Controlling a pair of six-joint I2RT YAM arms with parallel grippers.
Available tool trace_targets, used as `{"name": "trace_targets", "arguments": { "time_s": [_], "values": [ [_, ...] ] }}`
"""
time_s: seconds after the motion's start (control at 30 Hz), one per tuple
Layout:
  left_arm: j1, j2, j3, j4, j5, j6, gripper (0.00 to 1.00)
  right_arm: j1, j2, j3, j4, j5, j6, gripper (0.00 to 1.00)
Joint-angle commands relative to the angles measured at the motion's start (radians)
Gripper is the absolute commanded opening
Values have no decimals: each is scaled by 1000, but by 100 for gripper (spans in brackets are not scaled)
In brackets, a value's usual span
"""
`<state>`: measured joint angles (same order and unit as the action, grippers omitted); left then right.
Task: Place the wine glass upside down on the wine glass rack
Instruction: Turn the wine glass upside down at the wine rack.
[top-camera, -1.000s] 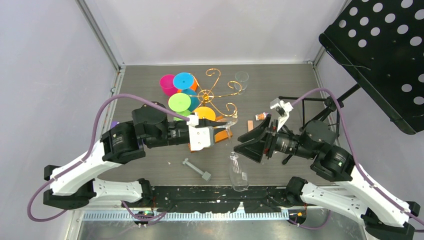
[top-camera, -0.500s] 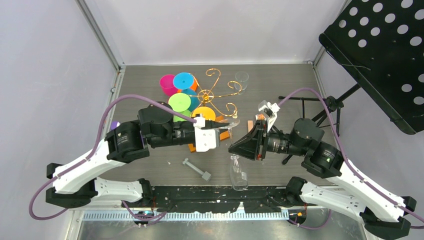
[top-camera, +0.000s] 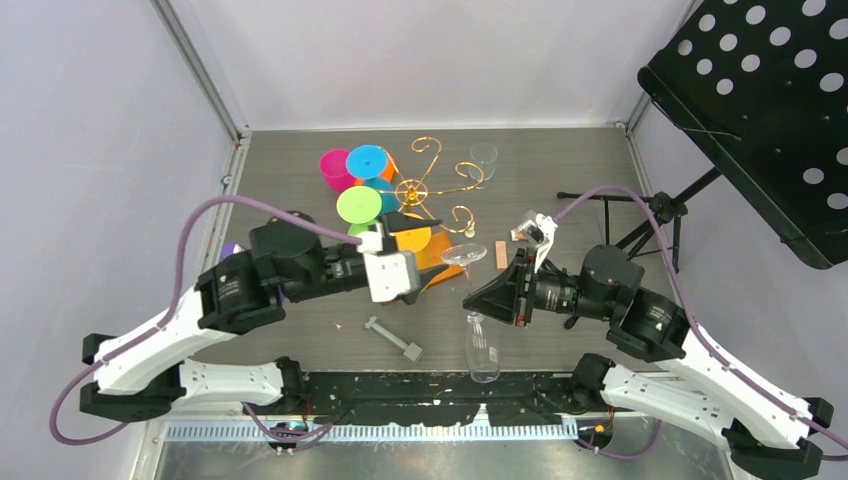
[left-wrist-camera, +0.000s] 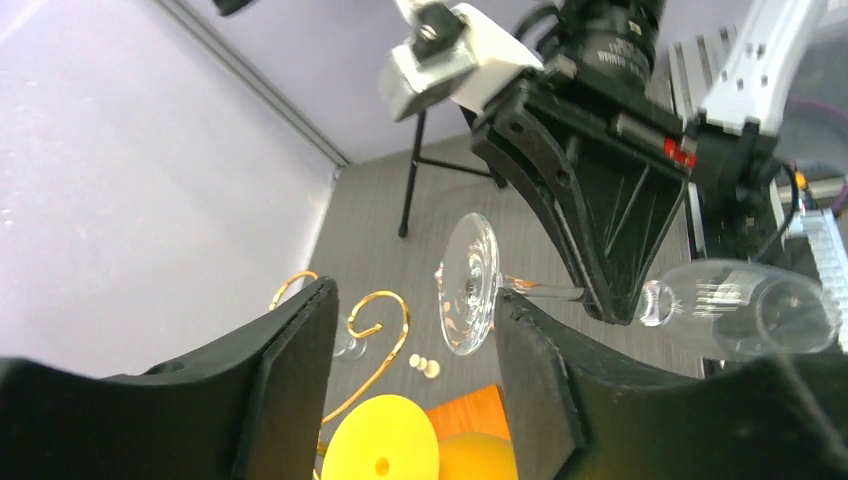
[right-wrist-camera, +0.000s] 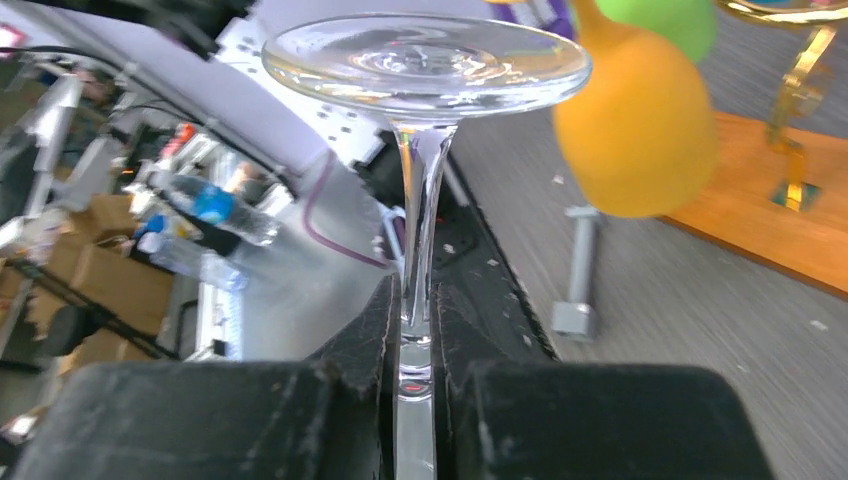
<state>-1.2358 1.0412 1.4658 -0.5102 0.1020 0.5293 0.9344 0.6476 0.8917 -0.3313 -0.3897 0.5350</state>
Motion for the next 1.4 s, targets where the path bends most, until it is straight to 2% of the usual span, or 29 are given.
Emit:
{"name": "trace_targets", "arguments": {
  "time_s": [0.0, 0.1, 0.23, 0.37, 0.5, 0.63, 0.83, 1.0, 1.2, 1.27, 1.37],
  "values": [
    [-1, -85, -26, 168, -88, -72, 62, 5, -19, 128, -93, 197, -118, 5],
    [0, -120, -49, 196, -194, -132, 68, 4, -35, 187, -174, 388, -220, 6],
    [30, -119, -22, 132, -282, -202, 70, 5, -80, 157, -139, 624, -356, 5],
    [116, -93, 12, 54, -260, -330, 70, 5, -104, 68, 19, 745, -505, 5],
    [257, -72, 28, 7, -130, -469, 69, 0, -71, 15, 161, 805, -633, 6],
    [292, -58, 42, -6, -107, -502, 68, -39, -12, -12, 269, 749, -722, 5],
    [294, -47, 50, -16, -68, -508, 68, -180, 49, -44, 398, 483, -754, 5],
    [296, -15, 65, -27, -73, -505, 68, -230, 101, -51, 463, 303, -752, 6],
    [346, 67, 119, -57, -125, -546, 65, -255, 147, -67, 537, 217, -721, 6],
    [373, 93, 129, -53, -128, -565, 59, -255, 154, -72, 551, 212, -711, 6],
    [410, 135, 140, -58, -123, -590, 56, -257, 163, -79, 563, 210, -709, 5]
  ]
}}
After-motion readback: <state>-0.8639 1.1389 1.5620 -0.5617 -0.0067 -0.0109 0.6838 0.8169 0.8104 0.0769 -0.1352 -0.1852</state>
